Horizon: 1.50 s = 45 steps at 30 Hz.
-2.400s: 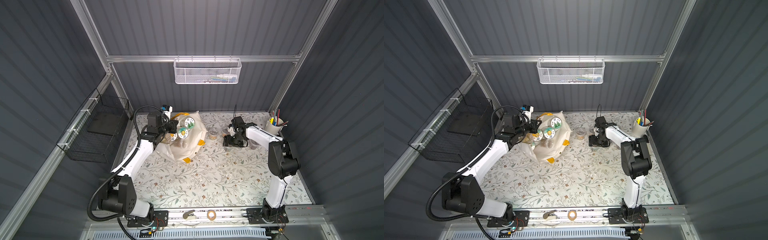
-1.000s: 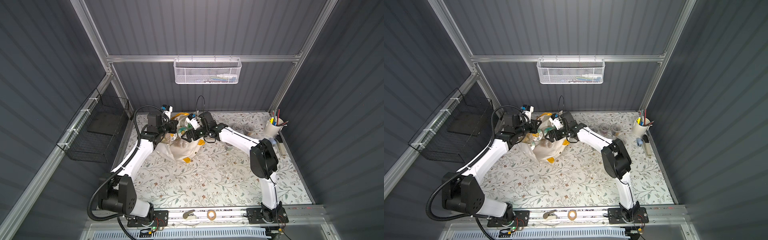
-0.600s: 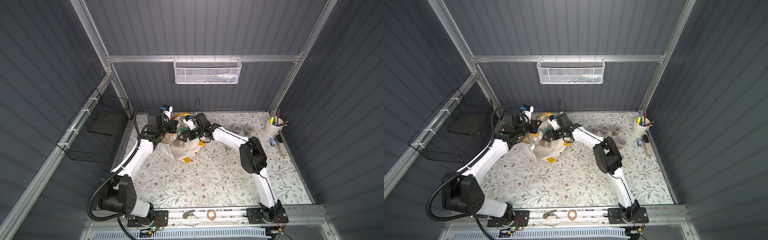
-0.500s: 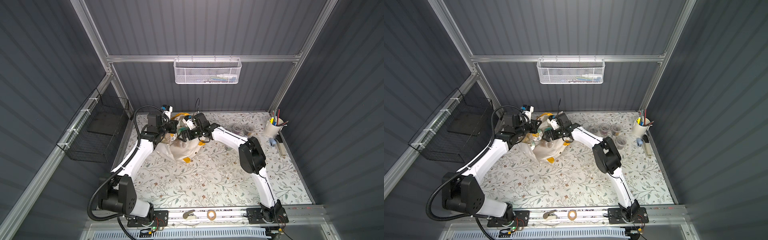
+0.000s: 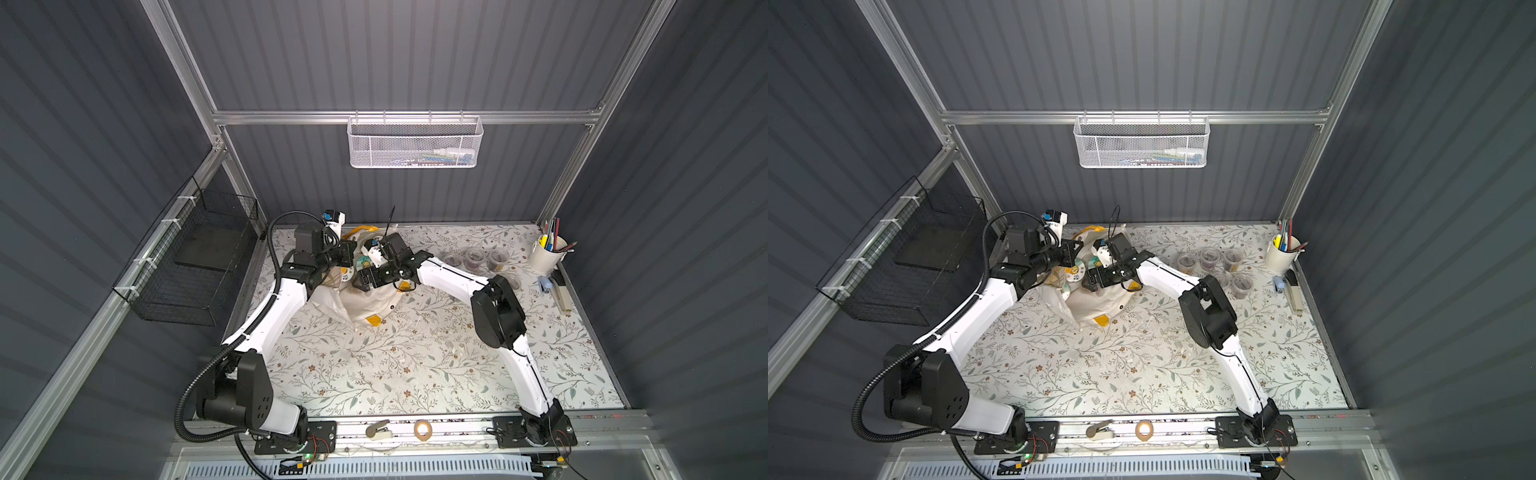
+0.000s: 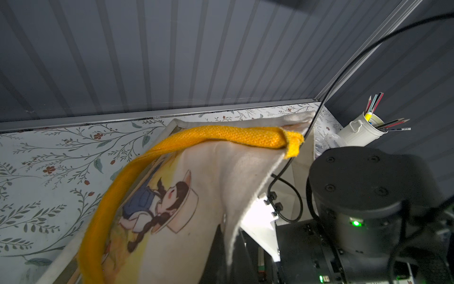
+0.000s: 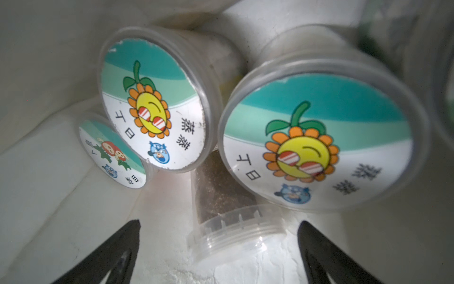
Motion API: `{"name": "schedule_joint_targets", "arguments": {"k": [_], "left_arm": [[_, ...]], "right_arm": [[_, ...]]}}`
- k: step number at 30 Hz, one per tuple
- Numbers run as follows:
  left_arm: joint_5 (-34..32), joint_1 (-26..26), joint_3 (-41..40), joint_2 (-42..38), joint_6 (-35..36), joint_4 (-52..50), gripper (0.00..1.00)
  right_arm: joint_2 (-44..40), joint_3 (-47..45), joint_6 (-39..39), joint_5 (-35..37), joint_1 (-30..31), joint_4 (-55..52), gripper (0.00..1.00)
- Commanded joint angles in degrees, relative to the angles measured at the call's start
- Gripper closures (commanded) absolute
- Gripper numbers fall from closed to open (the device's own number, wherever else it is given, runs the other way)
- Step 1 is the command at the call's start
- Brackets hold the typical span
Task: Take out the seed jars from the canvas bag
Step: Pick up the seed jar from the canvas bag.
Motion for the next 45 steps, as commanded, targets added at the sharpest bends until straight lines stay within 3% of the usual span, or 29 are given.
{"name": "schedule_joint_targets", "arguments": {"k": [1, 21, 24, 31, 45], "left_arm": [[1.6, -0.2, 1.8, -0.8, -0.5, -0.1, 1.0], [1.6, -0.2, 1.3, -1.2, -0.9, 0.2, 1.0], [1.6, -0.2, 1.1, -1.5, -0.9, 0.2, 1.0], [1.6, -0.2, 0.4, -2.2, -0.6, 0.2, 1.0], [1.0, -0.2, -0.3, -3.4, -0.1, -0.3, 1.0]], "right_arm": [[3.2, 1.3, 1.2, 1.5, 0.0, -2.6, 0.01], [6.6, 3.5, 0.4, -1.6, 1.6, -2.4, 0.01], [6.4, 3.5, -0.6, -1.9, 2.0, -2.7, 0.04], [4.8, 2.2, -1.8, -2.2, 2.1, -2.9, 0.21], [-3.7, -2.7, -2.7, 1.1, 0.7, -1.5, 0.25]]}}
